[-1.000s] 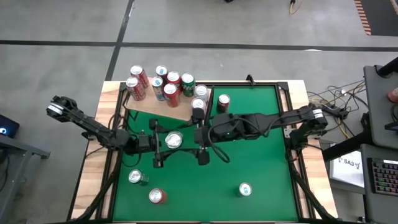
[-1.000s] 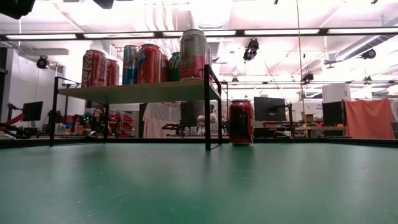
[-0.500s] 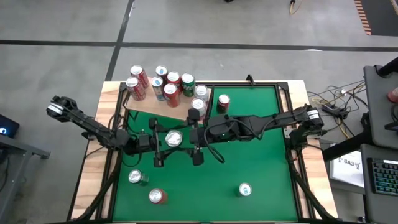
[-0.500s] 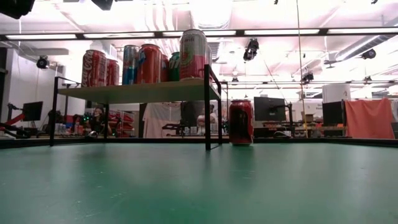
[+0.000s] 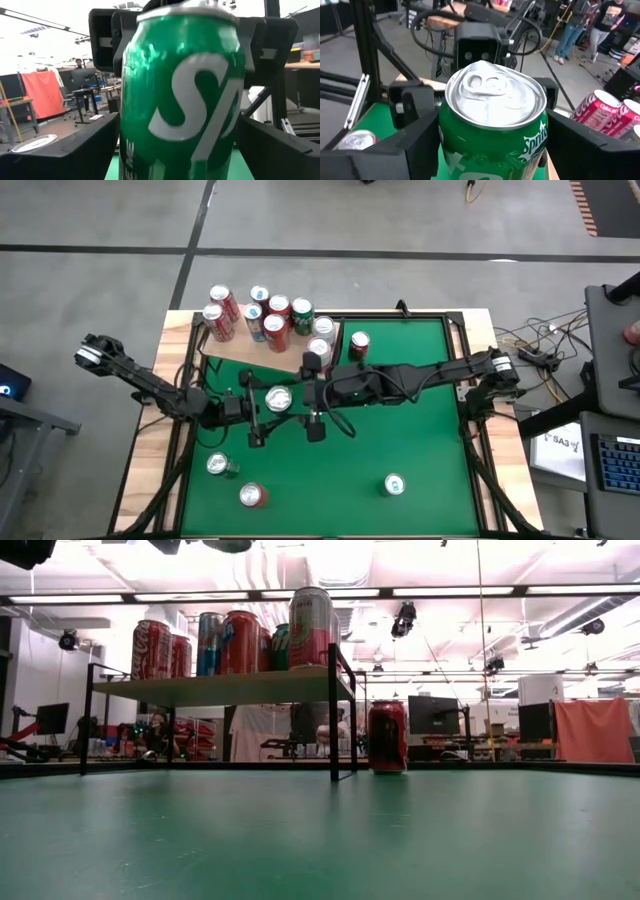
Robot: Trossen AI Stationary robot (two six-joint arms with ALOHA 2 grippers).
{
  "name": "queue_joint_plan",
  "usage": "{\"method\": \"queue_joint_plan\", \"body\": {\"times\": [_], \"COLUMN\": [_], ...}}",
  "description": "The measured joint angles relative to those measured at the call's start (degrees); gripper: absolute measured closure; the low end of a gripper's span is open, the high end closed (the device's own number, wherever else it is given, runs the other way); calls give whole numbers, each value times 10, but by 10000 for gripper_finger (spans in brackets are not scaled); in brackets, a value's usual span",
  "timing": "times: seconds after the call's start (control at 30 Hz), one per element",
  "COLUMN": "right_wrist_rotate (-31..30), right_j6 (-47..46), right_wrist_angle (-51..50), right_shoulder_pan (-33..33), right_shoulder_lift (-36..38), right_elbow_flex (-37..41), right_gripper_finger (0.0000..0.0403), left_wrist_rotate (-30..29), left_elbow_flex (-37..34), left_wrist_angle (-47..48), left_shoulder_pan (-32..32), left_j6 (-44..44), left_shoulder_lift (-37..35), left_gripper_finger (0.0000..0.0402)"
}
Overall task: Place canned beverage on shelf
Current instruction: Put the green soda can on the shelf aligned with the other green soda can
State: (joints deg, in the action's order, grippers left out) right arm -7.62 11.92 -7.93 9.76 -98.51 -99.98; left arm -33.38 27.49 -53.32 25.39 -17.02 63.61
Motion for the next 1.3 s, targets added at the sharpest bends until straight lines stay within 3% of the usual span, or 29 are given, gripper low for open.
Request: {"method": "queue_joint_plan", "body": {"times": [0.33,0.7,1.0,1.3], "right_wrist_rotate": [1,-15,-58,-107], "right_j6": [-1,1,-19,-100], "right_wrist_angle": [-7,-71,-119,-53], "right_shoulder_pan": [-1,-3,-10,-23], "right_shoulder_lift": [7,13,14,10], "right_elbow_flex": [-4,-62,-102,-56], "right_gripper_finger": [115,115,115,113], "left_wrist_rotate": [-3,-71,-102,-156], "left_elbow_flex": [11,10,10,9], "left_wrist_angle": [7,32,139,253], "left_shoulder_pan": [0,1,12,12], "left_j6": [-24,-29,-119,-155], "left_shoulder_lift": [-3,-28,-160,-278], "left_gripper_finger": [36,9,14,15]}}
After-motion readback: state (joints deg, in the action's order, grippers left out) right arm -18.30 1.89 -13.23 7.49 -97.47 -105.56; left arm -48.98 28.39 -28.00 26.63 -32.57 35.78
